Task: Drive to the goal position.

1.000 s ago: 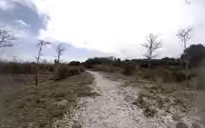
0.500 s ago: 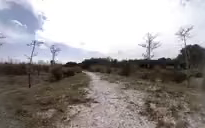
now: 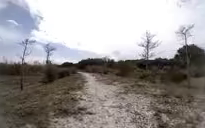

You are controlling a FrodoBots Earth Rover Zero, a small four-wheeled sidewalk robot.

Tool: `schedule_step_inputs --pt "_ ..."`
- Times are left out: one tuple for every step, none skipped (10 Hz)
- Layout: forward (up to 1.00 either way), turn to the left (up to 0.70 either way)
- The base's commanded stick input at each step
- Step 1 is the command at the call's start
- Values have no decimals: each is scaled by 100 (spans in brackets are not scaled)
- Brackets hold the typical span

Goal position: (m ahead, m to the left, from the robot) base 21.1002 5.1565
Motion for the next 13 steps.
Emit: schedule_step_inputs --pt "70 0" --pt "70 0" --pt "70 0" --pt "70 0" --pt "70 0" --pt "70 0" --pt "70 0" --pt "70 0" --pt "70 0" --pt "70 0" --pt "70 0" --pt "70 0" --pt "70 0"
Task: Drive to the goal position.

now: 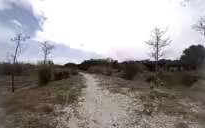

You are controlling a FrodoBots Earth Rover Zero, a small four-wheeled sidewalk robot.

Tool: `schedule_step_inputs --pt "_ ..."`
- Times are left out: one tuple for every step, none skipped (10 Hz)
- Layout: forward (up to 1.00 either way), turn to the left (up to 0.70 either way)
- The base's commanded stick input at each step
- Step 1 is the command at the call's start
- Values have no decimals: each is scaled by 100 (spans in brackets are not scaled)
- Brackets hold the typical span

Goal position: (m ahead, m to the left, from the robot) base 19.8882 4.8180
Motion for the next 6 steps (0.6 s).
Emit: schedule_step_inputs --pt "70 0" --pt "70 0" --pt "70 0" --pt "70 0" --pt "70 0" --pt "70 0"
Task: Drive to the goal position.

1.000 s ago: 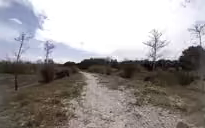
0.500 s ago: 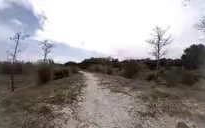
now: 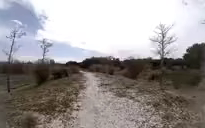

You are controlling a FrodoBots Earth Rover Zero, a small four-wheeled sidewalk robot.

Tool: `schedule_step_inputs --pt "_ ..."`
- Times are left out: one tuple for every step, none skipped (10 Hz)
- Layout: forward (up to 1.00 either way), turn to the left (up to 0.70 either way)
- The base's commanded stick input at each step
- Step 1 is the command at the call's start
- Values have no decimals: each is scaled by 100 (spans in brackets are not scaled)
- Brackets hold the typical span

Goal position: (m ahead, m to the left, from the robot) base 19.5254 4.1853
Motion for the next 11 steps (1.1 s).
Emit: schedule_step_inputs --pt "70 0" --pt "70 0" --pt "70 0" --pt "70 0" --pt "70 0" --pt "70 0" --pt "70 0" --pt "70 0" --pt "70 0" --pt "70 0" --pt "70 0"
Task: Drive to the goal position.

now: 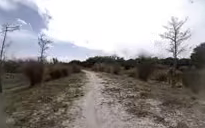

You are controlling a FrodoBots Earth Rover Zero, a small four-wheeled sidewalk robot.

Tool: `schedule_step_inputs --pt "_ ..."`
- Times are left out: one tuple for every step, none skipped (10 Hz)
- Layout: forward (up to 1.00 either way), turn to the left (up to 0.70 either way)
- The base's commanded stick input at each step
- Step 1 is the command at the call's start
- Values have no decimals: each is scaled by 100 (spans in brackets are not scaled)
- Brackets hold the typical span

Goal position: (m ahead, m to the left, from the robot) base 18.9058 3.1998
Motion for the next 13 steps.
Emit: schedule_step_inputs --pt "70 0" --pt "70 0" --pt "70 0" --pt "70 0" --pt "70 0" --pt "70 0" --pt "70 0" --pt "70 0" --pt "70 0" --pt "70 0" --pt "70 0" --pt "70 0" --pt "70 0"
